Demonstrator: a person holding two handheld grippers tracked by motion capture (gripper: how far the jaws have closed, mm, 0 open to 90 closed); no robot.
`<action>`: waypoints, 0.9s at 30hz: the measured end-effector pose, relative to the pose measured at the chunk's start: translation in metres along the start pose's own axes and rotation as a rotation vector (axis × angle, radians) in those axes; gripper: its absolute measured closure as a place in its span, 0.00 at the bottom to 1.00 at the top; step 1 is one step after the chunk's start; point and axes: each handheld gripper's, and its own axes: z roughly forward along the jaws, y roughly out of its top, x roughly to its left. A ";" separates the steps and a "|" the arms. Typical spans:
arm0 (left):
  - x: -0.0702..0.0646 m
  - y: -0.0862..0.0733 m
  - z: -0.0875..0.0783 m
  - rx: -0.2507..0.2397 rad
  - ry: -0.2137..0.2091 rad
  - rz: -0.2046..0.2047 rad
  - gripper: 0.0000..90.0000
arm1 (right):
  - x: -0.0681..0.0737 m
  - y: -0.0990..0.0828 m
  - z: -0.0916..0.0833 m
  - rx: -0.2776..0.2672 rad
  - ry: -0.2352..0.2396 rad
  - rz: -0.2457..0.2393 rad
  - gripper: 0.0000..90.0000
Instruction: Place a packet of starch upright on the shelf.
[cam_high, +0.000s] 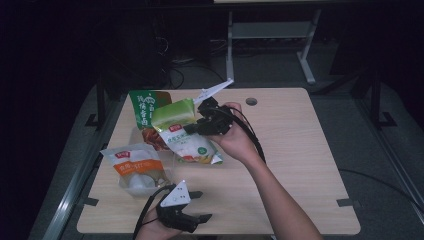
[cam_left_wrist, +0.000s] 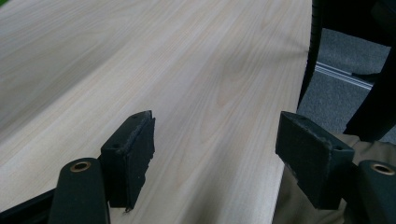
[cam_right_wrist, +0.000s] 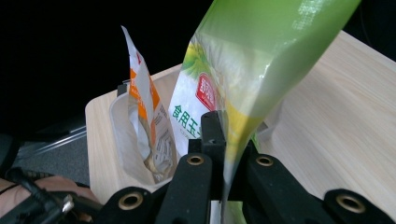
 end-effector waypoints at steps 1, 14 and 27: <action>0.000 0.000 0.000 0.002 0.001 0.007 0.31 | 0.000 0.002 0.002 0.003 0.003 -0.002 1.00; -0.001 -0.001 0.003 0.011 -0.007 0.026 0.30 | 0.003 0.040 0.046 -0.007 0.034 -0.037 1.00; -0.003 -0.001 0.003 0.016 -0.009 0.030 0.30 | 0.005 0.052 0.107 0.001 0.077 0.000 1.00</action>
